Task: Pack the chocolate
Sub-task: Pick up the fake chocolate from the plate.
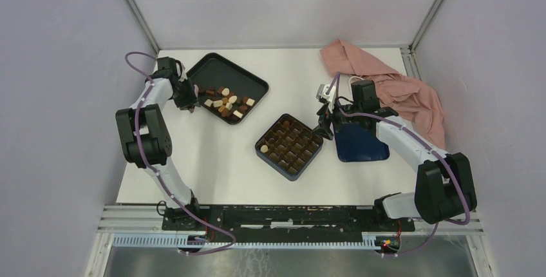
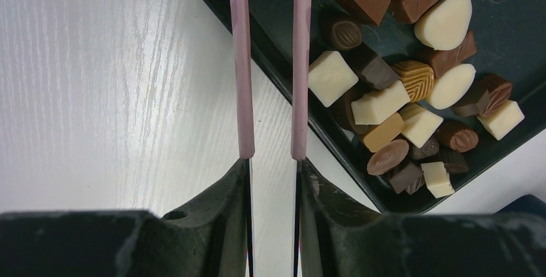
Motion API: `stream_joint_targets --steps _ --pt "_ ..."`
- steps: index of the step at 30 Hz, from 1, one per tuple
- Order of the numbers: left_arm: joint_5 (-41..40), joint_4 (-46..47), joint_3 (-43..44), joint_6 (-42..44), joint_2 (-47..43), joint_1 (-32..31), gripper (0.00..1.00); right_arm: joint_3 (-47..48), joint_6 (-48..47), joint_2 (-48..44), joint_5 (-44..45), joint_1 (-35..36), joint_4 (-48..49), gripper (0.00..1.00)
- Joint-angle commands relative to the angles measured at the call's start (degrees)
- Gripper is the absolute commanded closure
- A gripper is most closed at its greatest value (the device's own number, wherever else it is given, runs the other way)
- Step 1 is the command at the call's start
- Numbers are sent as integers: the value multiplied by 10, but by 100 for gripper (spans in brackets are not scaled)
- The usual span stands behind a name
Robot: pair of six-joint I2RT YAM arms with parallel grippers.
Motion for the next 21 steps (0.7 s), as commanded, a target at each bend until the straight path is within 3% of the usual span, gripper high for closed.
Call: stream_joint_targets --steps 1,21 --pt "16 -8 20 30 9 2 64 23 -6 -9 -14 -1 10 18" --pt "43 -13 34 30 36 2 61 23 -8 -4 -11 -1 10 18"
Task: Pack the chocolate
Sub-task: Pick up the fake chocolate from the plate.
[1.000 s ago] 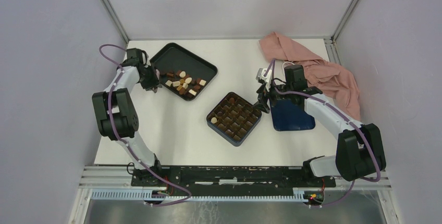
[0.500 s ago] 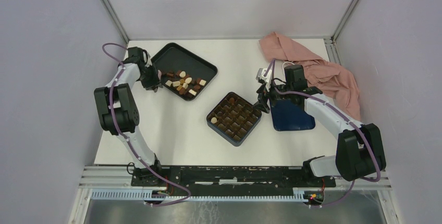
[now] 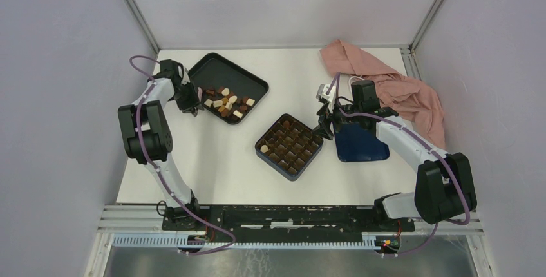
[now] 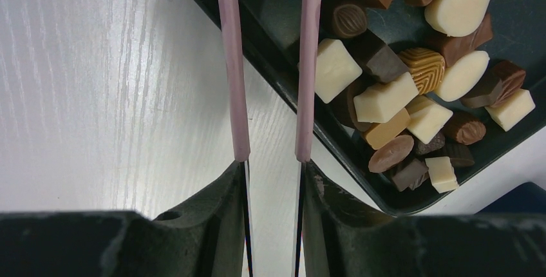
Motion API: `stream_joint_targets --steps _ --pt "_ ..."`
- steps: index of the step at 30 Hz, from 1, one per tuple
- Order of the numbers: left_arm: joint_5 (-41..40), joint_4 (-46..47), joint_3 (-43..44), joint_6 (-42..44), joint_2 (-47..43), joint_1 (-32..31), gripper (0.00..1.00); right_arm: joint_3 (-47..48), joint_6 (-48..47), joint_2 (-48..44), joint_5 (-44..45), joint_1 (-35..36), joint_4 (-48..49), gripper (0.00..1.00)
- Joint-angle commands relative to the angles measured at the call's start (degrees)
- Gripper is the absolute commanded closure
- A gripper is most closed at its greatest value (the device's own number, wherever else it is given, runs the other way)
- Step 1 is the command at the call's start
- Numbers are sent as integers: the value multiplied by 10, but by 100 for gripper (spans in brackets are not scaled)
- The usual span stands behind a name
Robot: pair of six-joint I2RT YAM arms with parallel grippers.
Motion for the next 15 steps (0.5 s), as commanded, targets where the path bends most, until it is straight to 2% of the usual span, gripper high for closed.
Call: stream_joint_targets --steps 1,15 --pt "20 2 33 24 11 2 61 23 -8 -3 -10 -1 11 18" --pt "36 -5 50 24 28 2 60 24 -10 2 -10 -1 8 18"
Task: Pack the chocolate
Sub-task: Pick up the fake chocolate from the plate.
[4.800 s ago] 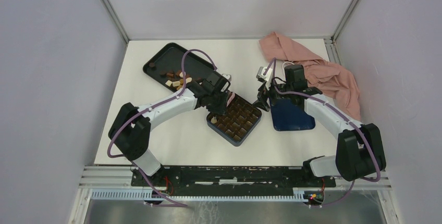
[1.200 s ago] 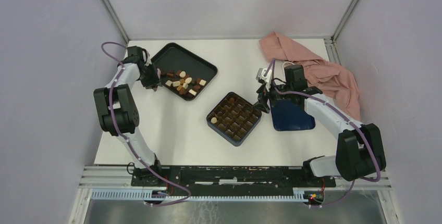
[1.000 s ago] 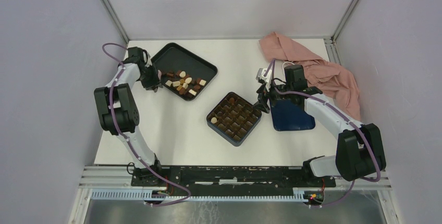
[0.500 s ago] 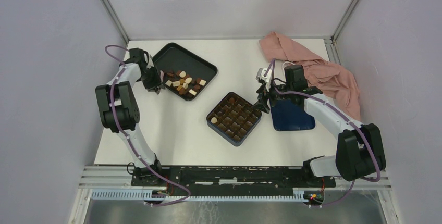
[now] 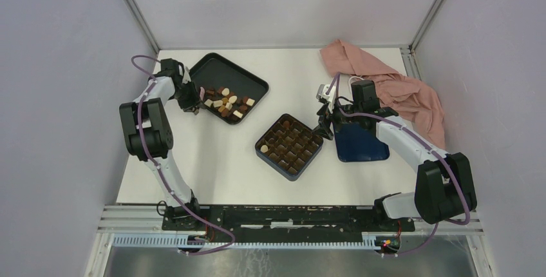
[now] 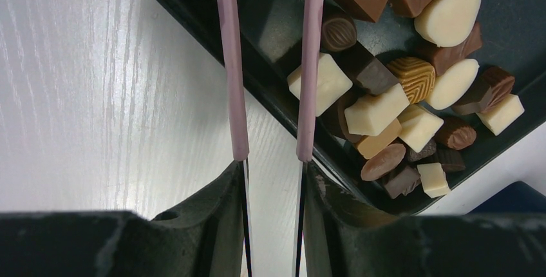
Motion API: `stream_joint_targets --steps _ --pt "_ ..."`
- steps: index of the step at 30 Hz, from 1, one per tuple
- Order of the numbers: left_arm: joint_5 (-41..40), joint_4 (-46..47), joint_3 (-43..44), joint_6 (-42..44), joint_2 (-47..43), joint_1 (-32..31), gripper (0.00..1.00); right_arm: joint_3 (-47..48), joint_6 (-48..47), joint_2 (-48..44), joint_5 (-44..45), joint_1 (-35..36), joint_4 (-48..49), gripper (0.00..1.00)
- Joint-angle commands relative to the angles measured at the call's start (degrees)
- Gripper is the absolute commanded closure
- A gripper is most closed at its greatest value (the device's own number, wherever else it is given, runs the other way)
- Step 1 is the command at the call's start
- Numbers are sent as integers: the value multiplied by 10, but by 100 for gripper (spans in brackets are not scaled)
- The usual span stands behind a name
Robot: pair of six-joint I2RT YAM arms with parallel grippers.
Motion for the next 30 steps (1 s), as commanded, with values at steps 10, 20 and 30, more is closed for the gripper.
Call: stream_joint_targets --steps 10,20,30 --pt "19 -14 57 21 28 1 60 24 -10 4 -10 -2 6 18" --pt "10 -33 82 18 50 0 62 25 -11 4 -9 -1 6 18" --pt "-35 -69 110 23 62 -11 62 26 -12 1 -8 -1 5 18"
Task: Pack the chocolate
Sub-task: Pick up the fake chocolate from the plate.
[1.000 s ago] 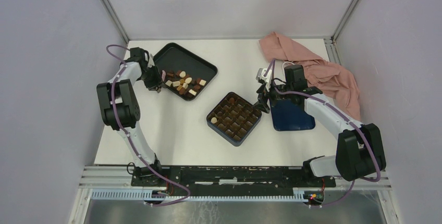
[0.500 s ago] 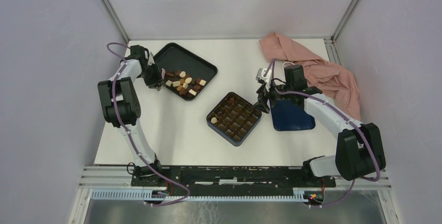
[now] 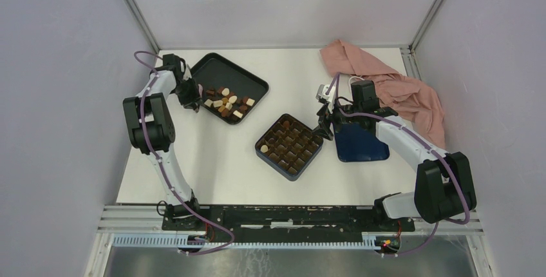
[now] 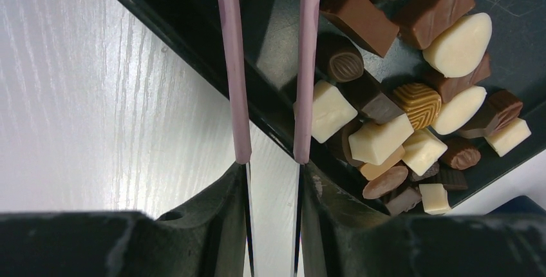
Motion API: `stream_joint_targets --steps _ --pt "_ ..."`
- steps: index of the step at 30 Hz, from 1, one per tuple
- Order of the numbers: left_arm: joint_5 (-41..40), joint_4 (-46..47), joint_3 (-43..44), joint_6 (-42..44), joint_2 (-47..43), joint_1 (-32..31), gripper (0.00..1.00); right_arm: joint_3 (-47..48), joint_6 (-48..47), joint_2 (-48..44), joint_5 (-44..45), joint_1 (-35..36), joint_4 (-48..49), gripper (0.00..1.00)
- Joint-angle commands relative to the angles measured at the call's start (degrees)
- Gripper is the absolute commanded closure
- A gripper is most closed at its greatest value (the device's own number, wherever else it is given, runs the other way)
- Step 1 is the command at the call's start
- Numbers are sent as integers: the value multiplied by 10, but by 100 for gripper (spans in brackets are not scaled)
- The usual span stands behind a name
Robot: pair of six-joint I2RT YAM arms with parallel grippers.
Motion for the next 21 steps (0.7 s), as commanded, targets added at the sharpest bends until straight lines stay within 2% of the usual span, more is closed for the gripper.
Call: stream_joint_targets --steps 1,21 --pt "-23 -24 32 25 4 -8 62 26 -11 -2 -8 -1 6 18" --pt "-27 -48 61 30 25 -13 62 27 -12 -4 -9 -1 5 18"
